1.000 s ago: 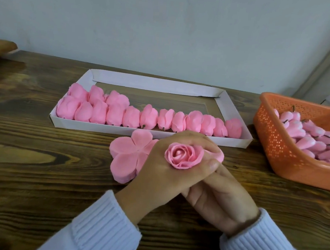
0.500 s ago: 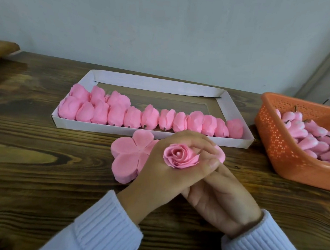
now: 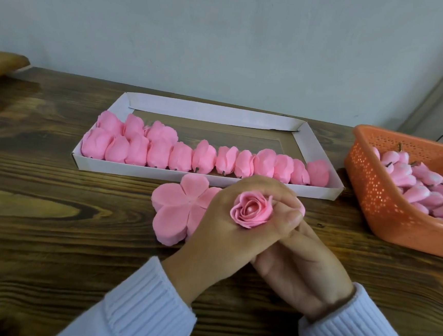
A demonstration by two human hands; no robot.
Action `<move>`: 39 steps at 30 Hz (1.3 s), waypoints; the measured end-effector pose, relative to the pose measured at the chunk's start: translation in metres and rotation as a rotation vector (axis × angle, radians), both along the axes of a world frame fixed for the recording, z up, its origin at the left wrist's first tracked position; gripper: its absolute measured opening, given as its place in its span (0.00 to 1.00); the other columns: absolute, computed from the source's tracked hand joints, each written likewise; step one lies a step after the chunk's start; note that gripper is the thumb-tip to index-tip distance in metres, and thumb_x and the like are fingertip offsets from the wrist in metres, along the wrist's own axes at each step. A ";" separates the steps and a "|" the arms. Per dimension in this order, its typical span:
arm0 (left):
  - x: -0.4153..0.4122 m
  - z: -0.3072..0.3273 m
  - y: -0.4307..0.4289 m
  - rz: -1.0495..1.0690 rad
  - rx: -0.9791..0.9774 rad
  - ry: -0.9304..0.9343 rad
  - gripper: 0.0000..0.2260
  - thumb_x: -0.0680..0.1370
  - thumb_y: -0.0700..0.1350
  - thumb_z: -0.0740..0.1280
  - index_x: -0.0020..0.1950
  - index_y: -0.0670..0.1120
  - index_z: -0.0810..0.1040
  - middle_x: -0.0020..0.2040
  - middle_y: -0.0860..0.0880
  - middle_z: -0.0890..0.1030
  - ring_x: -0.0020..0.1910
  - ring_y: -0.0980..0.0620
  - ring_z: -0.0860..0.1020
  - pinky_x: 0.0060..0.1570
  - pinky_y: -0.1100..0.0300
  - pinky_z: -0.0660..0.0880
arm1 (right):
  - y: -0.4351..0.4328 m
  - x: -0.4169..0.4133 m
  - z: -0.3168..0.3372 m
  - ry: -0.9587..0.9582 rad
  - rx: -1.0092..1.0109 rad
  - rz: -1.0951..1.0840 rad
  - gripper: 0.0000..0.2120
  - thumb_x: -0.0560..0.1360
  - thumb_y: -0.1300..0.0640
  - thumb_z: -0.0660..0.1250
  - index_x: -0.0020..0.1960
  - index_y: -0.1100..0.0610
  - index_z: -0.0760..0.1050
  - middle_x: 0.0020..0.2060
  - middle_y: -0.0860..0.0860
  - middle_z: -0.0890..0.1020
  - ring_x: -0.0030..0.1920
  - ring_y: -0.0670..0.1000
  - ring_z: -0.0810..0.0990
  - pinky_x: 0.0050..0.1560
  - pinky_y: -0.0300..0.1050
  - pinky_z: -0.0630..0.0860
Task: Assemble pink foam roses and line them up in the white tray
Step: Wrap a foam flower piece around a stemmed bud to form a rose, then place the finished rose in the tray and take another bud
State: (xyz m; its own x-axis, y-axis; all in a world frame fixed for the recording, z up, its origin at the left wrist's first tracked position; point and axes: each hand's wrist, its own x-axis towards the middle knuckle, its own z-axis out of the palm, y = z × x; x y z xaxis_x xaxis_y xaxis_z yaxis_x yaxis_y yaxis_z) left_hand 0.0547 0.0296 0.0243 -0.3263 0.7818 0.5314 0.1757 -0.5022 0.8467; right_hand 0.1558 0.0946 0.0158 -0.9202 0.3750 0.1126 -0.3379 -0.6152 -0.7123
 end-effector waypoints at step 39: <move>-0.179 0.052 0.090 0.518 -0.444 0.472 0.09 0.76 0.37 0.64 0.52 0.48 0.78 0.42 0.54 0.81 0.45 0.54 0.79 0.48 0.68 0.74 | 0.007 0.004 -0.009 -0.361 0.598 -0.853 0.08 0.68 0.60 0.68 0.42 0.48 0.81 0.46 0.51 0.85 0.50 0.50 0.83 0.50 0.44 0.77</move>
